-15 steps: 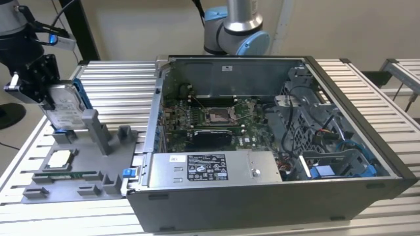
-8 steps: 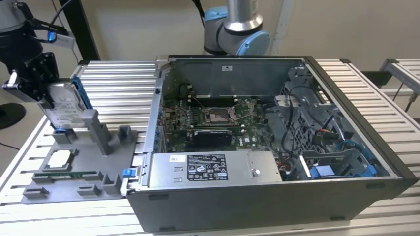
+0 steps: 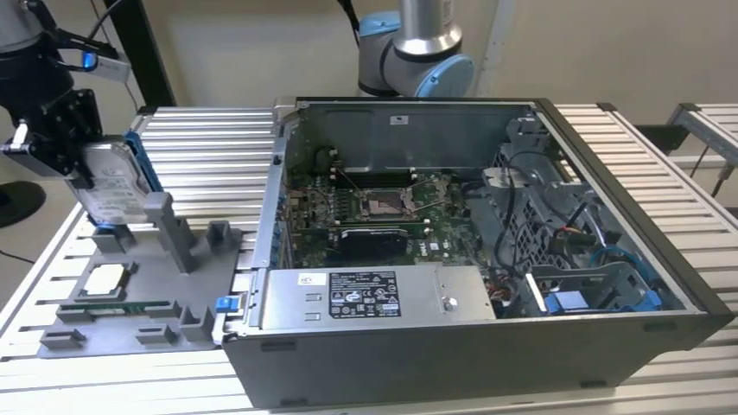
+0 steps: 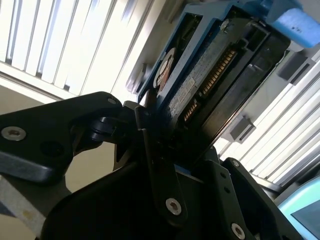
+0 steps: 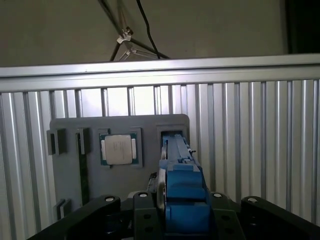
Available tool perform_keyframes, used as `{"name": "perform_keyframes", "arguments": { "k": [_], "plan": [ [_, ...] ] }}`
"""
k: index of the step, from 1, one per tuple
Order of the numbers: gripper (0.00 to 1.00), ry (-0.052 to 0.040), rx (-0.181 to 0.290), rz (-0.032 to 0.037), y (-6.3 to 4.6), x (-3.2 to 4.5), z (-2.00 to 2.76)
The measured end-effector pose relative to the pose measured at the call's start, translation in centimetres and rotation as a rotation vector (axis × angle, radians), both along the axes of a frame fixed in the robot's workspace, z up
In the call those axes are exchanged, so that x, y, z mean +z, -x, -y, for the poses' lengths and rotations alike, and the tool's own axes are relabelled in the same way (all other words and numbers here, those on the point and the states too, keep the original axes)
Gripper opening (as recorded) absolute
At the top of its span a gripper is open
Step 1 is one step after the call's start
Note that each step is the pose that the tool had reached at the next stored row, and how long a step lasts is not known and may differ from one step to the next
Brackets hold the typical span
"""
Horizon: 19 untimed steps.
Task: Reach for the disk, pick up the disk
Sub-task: 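Pick up the disk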
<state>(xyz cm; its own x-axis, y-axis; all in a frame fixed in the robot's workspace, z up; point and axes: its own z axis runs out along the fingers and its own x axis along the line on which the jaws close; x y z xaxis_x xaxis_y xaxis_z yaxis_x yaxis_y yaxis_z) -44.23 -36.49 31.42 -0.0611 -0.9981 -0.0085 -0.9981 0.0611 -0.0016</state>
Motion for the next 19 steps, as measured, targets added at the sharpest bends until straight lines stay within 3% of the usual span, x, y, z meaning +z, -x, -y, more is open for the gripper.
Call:
{"name": "perform_keyframes", "arguments": {
  "k": [19],
  "plan": [
    [0.00, 0.0000, 0.000, 0.0000, 0.0, 2.15, 0.01]
  ]
}}
